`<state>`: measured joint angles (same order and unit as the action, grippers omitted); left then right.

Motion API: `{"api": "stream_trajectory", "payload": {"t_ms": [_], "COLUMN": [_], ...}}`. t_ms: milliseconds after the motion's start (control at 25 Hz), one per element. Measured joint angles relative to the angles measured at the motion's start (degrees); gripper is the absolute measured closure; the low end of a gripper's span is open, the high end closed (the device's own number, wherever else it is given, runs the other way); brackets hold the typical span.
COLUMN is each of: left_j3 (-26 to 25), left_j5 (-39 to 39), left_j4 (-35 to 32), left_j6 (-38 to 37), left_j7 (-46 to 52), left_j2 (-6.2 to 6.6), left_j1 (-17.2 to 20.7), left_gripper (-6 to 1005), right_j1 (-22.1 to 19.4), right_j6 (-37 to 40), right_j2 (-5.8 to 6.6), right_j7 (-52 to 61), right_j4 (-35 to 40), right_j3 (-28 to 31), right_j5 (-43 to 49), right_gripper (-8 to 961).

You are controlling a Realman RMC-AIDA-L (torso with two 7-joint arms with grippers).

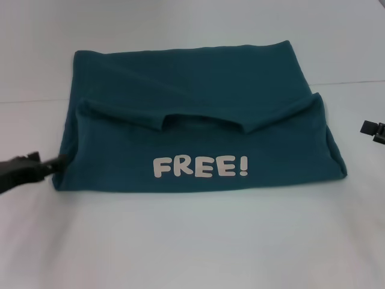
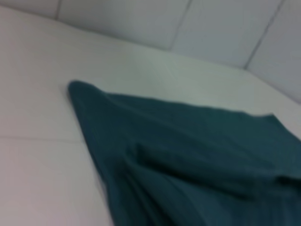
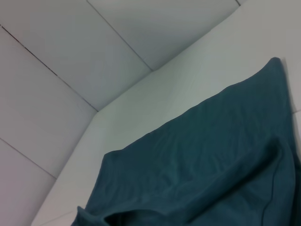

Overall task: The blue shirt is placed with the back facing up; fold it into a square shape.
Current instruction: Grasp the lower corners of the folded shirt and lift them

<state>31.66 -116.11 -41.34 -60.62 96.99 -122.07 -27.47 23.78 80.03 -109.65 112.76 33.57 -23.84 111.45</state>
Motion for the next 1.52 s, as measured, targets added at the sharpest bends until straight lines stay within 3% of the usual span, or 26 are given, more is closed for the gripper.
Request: {"api": "stream_trajectory", "payload": {"t_ms": [360,1040,1400,1520], "left_j3": [4.78,10.12,10.51,10.44], "left_j5": [-4.06,-4.12,-5.11,-5.58], "left_j4": [-0.27,-0.05,-1.04,-1.21], "left_j6": [0.59,5.43,5.08,5.63], "left_j7": [-1.77,-4.21,-4.17,-3.87], "left_j2": [-1.08,-1.67,-1.76,-1.77], "left_j1": [0.38,-0.18,0.06,0.10], "left_gripper": [137,152,160,259], "right_j1": [0.99,0.73,0.58,0.56], "right_j6": [0.23,-0.20,-0.27,-0.33], "right_j2": [-0.49,-1.40,-1.50,-1.52], "right_j7": [1.16,0.68,0.43,0.06], "right_j4": [0.49,0.31,0.41,0.32], "right_j3": [-0.48,-0.60,-0.45,-0.25], "right_j5": [0.07,0.08,0.08,0.08], "right_gripper": [189,189,188,188]}}
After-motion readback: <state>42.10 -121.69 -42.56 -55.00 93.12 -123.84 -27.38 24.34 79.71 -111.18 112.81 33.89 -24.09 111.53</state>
